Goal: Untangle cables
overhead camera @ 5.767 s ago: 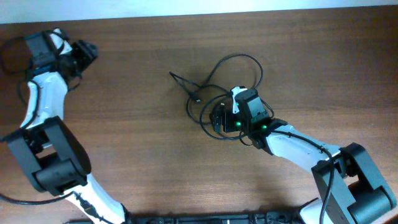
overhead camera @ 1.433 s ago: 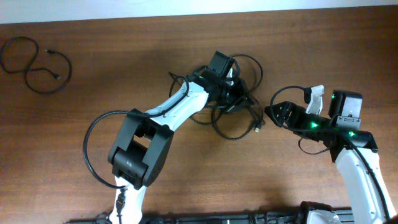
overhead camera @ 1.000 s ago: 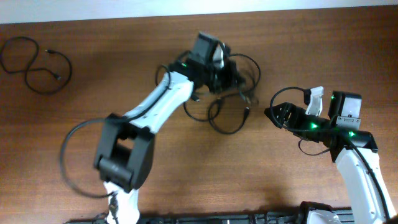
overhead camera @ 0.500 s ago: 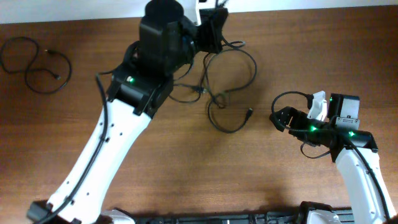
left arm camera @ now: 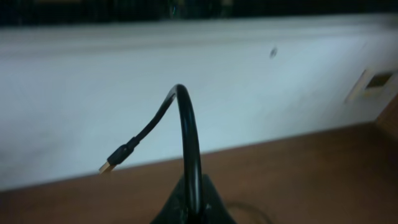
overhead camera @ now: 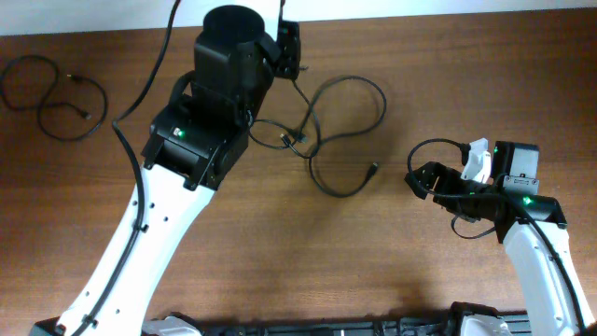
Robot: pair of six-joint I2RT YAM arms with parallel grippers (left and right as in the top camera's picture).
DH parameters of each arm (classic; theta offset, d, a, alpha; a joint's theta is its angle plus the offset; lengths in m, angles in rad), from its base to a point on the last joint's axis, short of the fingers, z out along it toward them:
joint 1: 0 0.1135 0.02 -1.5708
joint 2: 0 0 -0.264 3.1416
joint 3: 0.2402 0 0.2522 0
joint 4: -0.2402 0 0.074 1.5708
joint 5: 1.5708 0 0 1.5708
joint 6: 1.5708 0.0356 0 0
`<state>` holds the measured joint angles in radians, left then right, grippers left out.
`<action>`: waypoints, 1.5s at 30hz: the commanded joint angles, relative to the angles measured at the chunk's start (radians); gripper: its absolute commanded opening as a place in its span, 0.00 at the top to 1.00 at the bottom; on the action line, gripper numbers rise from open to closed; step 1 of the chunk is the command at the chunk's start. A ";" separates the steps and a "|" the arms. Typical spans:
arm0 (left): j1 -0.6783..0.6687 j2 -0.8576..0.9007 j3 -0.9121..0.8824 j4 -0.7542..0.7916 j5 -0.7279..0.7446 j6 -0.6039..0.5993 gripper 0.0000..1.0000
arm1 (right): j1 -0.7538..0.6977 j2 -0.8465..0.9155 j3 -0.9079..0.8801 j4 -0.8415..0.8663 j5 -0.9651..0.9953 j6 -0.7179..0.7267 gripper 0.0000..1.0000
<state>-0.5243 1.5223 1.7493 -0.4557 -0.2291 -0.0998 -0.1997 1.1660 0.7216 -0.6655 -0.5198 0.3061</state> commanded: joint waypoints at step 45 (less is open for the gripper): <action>-0.106 -0.019 0.010 0.142 0.287 -0.431 1.00 | 0.469 0.563 0.002 1.544 0.132 -0.119 0.08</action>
<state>-0.6273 1.5211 1.7473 -0.2985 0.0311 -0.4740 0.2501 1.6867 0.7216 0.7895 -0.5034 0.1936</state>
